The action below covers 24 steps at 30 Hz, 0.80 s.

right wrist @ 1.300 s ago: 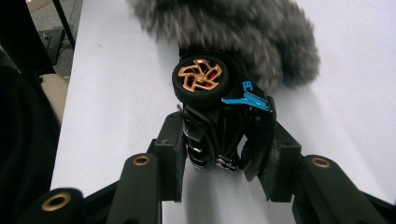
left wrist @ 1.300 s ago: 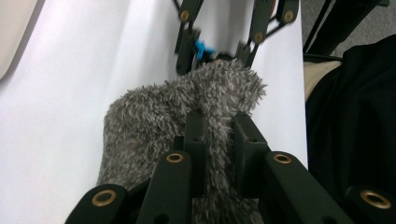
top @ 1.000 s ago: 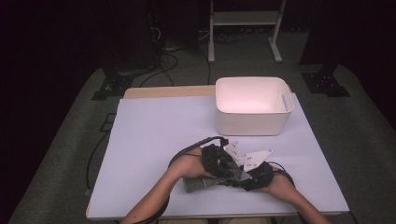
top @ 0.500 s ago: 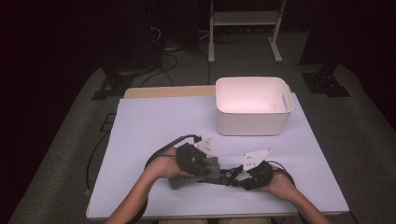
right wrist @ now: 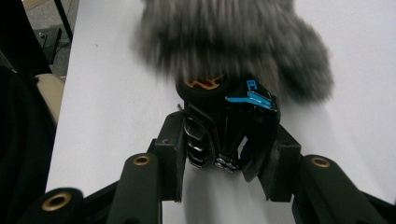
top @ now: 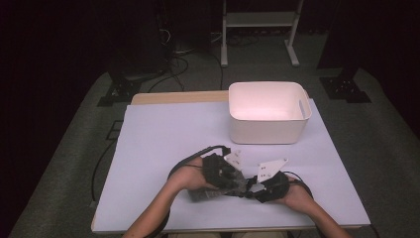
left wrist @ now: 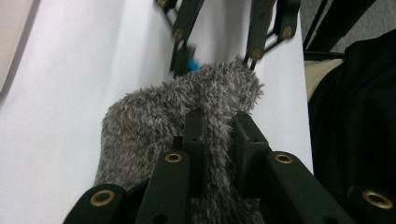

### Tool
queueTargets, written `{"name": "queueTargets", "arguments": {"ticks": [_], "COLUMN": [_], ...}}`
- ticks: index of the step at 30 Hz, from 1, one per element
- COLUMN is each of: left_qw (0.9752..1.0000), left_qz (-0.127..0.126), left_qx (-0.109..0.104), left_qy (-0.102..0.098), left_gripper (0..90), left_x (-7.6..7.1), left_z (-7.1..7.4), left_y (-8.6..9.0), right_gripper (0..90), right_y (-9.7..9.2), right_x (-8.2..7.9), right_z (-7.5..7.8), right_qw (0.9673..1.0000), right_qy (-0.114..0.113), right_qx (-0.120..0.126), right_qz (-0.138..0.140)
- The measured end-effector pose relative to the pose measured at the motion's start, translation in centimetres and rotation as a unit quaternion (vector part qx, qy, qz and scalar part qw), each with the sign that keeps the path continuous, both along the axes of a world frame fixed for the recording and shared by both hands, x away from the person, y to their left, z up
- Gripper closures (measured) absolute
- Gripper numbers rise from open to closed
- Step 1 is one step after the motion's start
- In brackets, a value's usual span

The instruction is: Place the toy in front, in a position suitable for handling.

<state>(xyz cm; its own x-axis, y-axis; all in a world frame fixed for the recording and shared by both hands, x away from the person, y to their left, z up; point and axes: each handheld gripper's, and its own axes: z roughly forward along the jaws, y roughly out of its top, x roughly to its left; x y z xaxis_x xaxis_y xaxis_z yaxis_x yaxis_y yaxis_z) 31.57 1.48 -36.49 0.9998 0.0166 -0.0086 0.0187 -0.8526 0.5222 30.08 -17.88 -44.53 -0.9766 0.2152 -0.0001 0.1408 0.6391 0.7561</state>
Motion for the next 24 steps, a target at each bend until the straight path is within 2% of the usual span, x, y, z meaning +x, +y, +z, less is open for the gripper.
{"name": "queueTargets", "arguments": {"ticks": [1, 5, 9, 13, 14, 15, 18, 20, 21, 22, 23, 24], "left_qw": [1.0, 0.9999, 0.9999, 0.9999, 1.0, 1.0, 1.0, 0.9996, 0.9995, 0.9995, 0.9989, 0.9986], "left_qz": [0.0, -0.013, -0.014, -0.009, -0.005, -0.005, 0.007, 0.02, 0.029, 0.029, 0.044, 0.052], "left_qx": [0.0, 0.006, 0.006, 0.005, 0.006, 0.006, 0.006, 0.014, 0.01, 0.01, 0.007, 0.005], "left_qy": [0.0, 0.002, 0.004, 0.004, 0.002, 0.002, -0.001, -0.012, -0.01, -0.01, -0.011, -0.012], "left_gripper": [77.6, 77.6, 77.6, 77.6, 77.6, 77.6, 77.5, 77.5, 77.5, 77.5, 77.5, 77.5], "left_x": [0.0, 0.2, 0.4, 0.3, 0.3, 0.3, 0.1, 0.0, -0.1, -0.1, 0.0, 0.0], "left_z": [0.0, 0.0, 0.0, 0.0, 0.0, 0.0, 0.0, 0.0, 0.0, 0.0, 0.1, 0.1], "left_y": [0.0, -2.2, -2.4, -1.4, -0.5, -0.5, 1.0, 2.9, 3.7, 3.7, 5.2, 6.0], "right_gripper": [56.9, 56.9, 56.9, 57.0, 57.0, 57.0, 57.0, 57.0, 57.0, 57.0, 57.0, 57.0], "right_y": [0.0, 0.0, 0.0, 0.0, 0.0, 0.0, 0.0, 0.0, 0.0, 0.0, 0.0, 0.0], "right_x": [0.0, 0.0, 0.1, 0.0, 0.1, 0.1, 0.1, 0.1, 0.1, 0.1, 0.1, 0.1], "right_z": [0.0, 0.0, 0.0, 0.0, 0.0, 0.0, 0.0, 0.0, 0.0, 0.0, 0.0, 0.0], "right_qw": [1.0, 1.0, 1.0, 1.0, 1.0, 1.0, 1.0, 1.0, 1.0, 1.0, 1.0, 1.0], "right_qy": [0.0, 0.003, 0.003, -0.001, 0.002, 0.002, 0.004, 0.002, 0.002, 0.002, 0.008, 0.008], "right_qx": [0.0, 0.002, 0.003, -0.001, -0.001, -0.001, 0.0, -0.002, -0.002, -0.002, -0.001, -0.001], "right_qz": [0.0, -0.001, 0.0, 0.002, 0.002, 0.002, 0.001, 0.002, 0.002, 0.002, 0.0, 0.0]}}
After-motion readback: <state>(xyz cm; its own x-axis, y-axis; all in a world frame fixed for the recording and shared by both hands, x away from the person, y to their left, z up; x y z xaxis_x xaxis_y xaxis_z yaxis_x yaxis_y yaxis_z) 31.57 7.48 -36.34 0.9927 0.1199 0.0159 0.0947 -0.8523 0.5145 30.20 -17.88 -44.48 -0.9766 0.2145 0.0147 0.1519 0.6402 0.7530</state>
